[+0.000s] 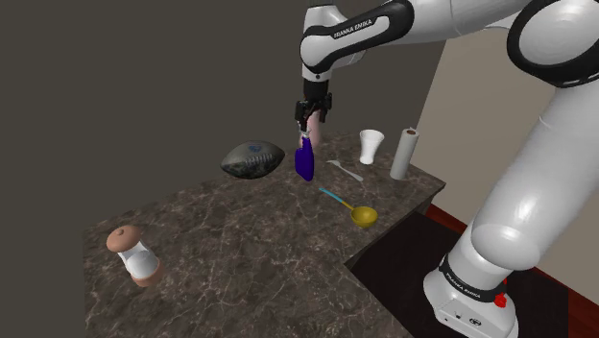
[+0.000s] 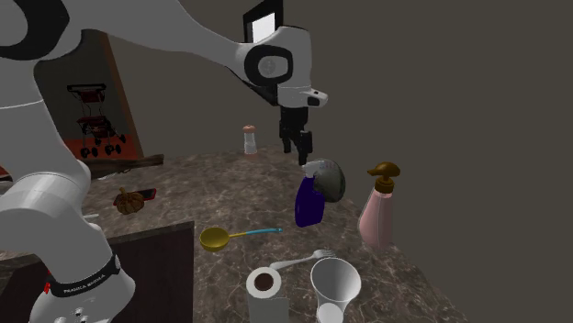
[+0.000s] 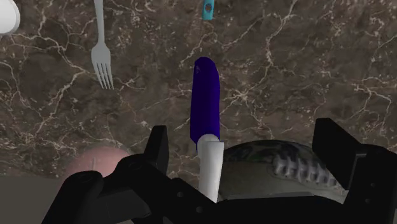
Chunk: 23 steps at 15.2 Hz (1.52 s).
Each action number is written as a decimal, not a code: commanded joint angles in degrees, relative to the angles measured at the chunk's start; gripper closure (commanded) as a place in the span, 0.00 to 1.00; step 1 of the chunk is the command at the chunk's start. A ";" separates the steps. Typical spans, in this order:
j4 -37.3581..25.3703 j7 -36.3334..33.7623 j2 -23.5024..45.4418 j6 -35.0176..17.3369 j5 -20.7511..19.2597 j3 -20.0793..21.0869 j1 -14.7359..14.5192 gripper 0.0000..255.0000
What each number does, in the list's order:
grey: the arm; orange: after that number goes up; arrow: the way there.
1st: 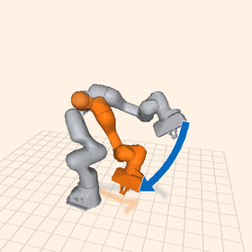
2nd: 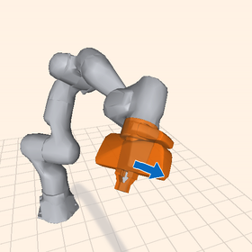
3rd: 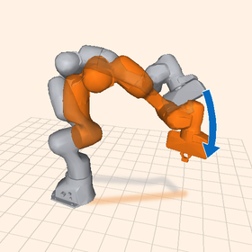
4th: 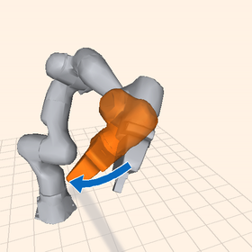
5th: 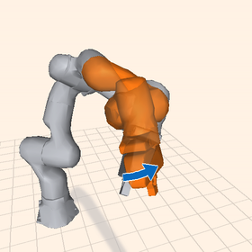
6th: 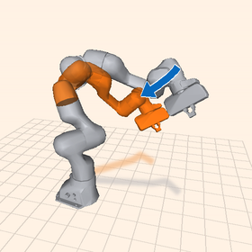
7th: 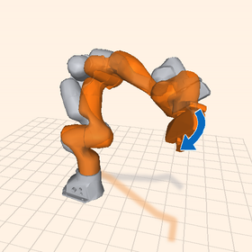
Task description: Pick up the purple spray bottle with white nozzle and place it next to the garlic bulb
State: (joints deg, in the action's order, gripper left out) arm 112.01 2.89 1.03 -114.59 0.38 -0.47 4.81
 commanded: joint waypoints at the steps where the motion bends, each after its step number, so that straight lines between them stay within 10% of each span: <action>1: -4.83 -0.39 4.61 -0.22 -0.21 -0.42 0.41 0.00; 18: -3.79 -0.60 8.80 -5.66 -0.25 -0.63 0.61 0.00; 19: -3.79 -0.60 8.80 -5.66 -0.25 -0.63 0.61 1.00; 23: -3.79 -0.60 8.80 -5.66 -0.25 -0.63 0.61 1.00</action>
State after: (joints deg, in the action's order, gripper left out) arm 108.21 2.28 9.82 -120.26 0.13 -1.10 5.43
